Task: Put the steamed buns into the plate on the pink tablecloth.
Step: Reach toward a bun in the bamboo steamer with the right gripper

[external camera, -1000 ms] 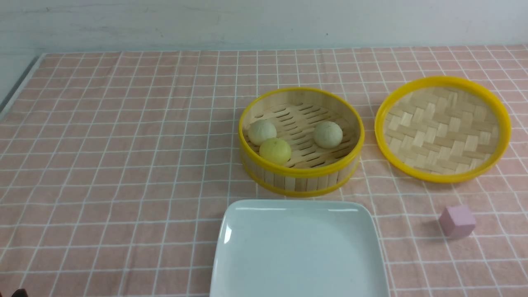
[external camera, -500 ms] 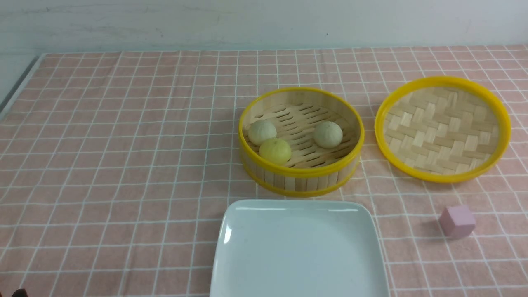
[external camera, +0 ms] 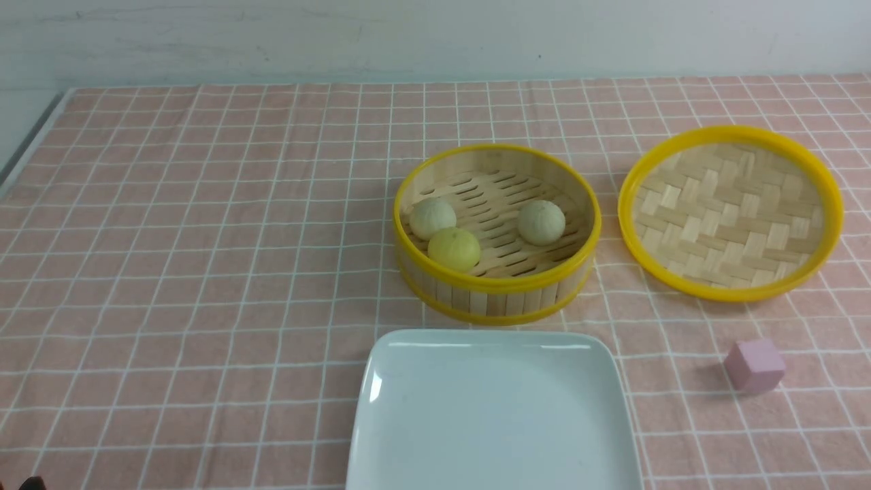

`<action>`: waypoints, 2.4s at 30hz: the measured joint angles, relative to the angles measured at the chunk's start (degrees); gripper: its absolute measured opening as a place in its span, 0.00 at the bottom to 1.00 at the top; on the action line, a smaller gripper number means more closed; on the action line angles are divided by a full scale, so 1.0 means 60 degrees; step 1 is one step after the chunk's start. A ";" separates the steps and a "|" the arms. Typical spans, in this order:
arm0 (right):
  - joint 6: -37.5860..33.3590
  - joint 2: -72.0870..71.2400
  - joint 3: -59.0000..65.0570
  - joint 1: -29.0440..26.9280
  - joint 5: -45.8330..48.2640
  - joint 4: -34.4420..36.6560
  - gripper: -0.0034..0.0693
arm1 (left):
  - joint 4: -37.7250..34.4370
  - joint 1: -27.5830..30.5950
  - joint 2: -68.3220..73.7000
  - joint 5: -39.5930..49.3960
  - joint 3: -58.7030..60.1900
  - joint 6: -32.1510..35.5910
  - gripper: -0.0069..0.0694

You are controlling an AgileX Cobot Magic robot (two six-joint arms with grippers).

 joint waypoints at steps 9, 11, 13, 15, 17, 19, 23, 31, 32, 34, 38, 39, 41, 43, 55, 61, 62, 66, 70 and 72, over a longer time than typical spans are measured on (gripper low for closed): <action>0.3723 0.0000 0.0108 0.0000 -0.0551 0.5001 0.38 | -0.6371 0.0000 0.0000 -0.0735 0.0046 -0.4844 0.41; 0.4146 0.0000 0.0112 0.0000 -0.0610 0.5767 0.38 | -0.7226 0.0000 0.0000 -0.0789 0.0046 -0.5373 0.41; 0.4310 0.0000 0.0112 0.0000 -0.0637 0.6242 0.38 | -0.7713 0.0000 0.0000 -0.0825 0.0046 -0.5592 0.41; 0.4429 0.0000 0.0112 0.0000 -0.0735 0.6660 0.38 | -0.8067 0.0000 0.0000 -0.0910 0.0046 -0.5707 0.41; 0.4429 0.0000 0.0112 0.0000 -0.0792 0.6766 0.38 | -0.8120 0.0000 0.0000 -0.1028 0.0046 -0.5715 0.41; 0.4415 0.0000 0.0112 0.0000 -0.0792 0.6800 0.38 | -0.8129 0.0000 0.0000 -0.1201 0.0049 -0.5715 0.41; 0.3907 0.0000 0.0112 0.0000 -0.0627 0.6892 0.35 | -0.8164 0.0000 0.0000 -0.1963 0.0049 -0.5285 0.41; 0.1378 0.0141 -0.1105 0.0000 -0.0865 0.6729 0.08 | -0.7998 0.0000 0.0014 -0.0777 -0.0514 -0.2477 0.39; 0.0833 0.0459 -0.1569 0.0000 -0.0885 0.6460 0.04 | -0.7947 0.0000 0.0151 -0.0417 -0.0897 -0.2144 0.36; 0.0308 0.1117 -0.2255 0.0000 -0.0696 0.6068 0.03 | -0.7751 0.0000 0.0729 0.0335 -0.1615 -0.1544 0.30; -0.0137 0.3230 -0.3699 0.0000 0.0591 0.4572 0.03 | -0.7145 0.0000 0.2573 0.2438 -0.2873 -0.0101 0.13; -0.0149 0.3908 -0.4248 0.0000 0.1460 0.4043 0.03 | -0.7033 0.0000 0.3131 0.3114 -0.3206 0.0277 0.11; -0.0017 0.5346 -0.5076 0.0000 0.2691 0.2990 0.03 | -0.6945 0.0000 0.4227 0.3953 -0.3636 0.0760 0.09; 0.0188 0.6661 -0.5932 0.0000 0.3980 0.2248 0.03 | -0.6922 0.0000 0.5141 0.4535 -0.3978 0.1266 0.09; -0.3324 1.2539 -0.9016 0.1851 0.5152 0.5936 0.07 | -0.6892 0.0000 0.7828 0.5094 -0.4666 0.2917 0.10; -0.3945 1.4734 -1.1222 0.2885 0.4473 0.5971 0.19 | -0.6790 0.0000 0.7837 0.5020 -0.4712 0.2918 0.11; -0.3945 1.5085 -1.1578 0.2913 0.4421 0.5780 0.21 | -0.6790 0.0000 0.7837 0.4999 -0.4712 0.2918 0.11; -0.3945 1.6420 -1.3391 0.2946 0.4251 0.5086 0.39 | -0.6790 0.0000 0.7837 0.4812 -0.4712 0.2866 0.14; -0.3945 1.7271 -1.4455 0.2946 0.4033 0.4506 0.52 | -0.6790 0.0000 0.7837 0.4753 -0.4712 0.2863 0.16; -0.3957 1.7866 -1.5076 0.2949 0.3599 0.3961 0.60 | -0.6790 0.0000 0.7837 0.4698 -0.4712 0.2863 0.18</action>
